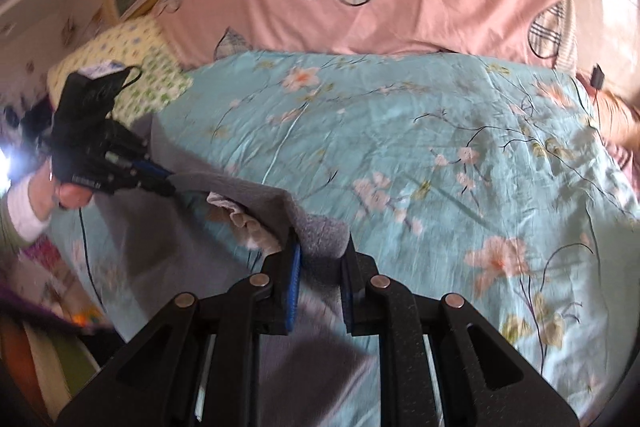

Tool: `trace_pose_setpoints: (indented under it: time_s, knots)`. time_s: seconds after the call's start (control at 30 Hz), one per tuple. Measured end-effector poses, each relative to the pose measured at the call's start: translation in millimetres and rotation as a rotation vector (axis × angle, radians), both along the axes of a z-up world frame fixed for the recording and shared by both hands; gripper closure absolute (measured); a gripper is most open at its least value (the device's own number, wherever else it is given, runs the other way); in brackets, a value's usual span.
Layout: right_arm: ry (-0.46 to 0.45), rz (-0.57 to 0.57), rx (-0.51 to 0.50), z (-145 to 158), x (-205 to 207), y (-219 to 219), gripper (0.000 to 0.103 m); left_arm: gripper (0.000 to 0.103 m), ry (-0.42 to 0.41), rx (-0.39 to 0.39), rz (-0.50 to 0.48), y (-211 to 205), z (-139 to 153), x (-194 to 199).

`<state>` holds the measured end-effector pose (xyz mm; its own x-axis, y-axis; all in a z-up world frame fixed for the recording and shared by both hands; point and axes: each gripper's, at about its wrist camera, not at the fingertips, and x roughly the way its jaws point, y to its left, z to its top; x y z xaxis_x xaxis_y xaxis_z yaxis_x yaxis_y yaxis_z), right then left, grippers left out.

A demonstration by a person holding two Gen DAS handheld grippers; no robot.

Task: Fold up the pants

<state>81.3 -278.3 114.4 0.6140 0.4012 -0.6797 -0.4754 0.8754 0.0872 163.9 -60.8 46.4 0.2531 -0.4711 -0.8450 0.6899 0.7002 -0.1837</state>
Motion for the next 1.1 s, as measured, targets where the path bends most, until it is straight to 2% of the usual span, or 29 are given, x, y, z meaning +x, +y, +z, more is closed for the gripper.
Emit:
trace_pose_setpoints:
  time_s: [0.23, 0.57, 0.97, 1.1]
  knots:
    - [-0.016, 0.042, -0.117, -9, -40, 6, 0.085, 0.097, 0.011, -0.016, 0.008, -2, -6, -30]
    - [-0.029, 0.033, -0.168, -9, -71, -3, 0.085, 0.097, 0.008, -0.052, -0.023, -13, -3, -66]
    - [0.031, 0.044, -0.198, -25, -89, -5, 0.085, 0.097, 0.072, -0.087, -0.013, -12, -25, -86]
    - [0.087, 0.035, -0.229, -42, -88, -6, 0.085, 0.097, 0.116, -0.076, 0.007, -15, -48, -85]
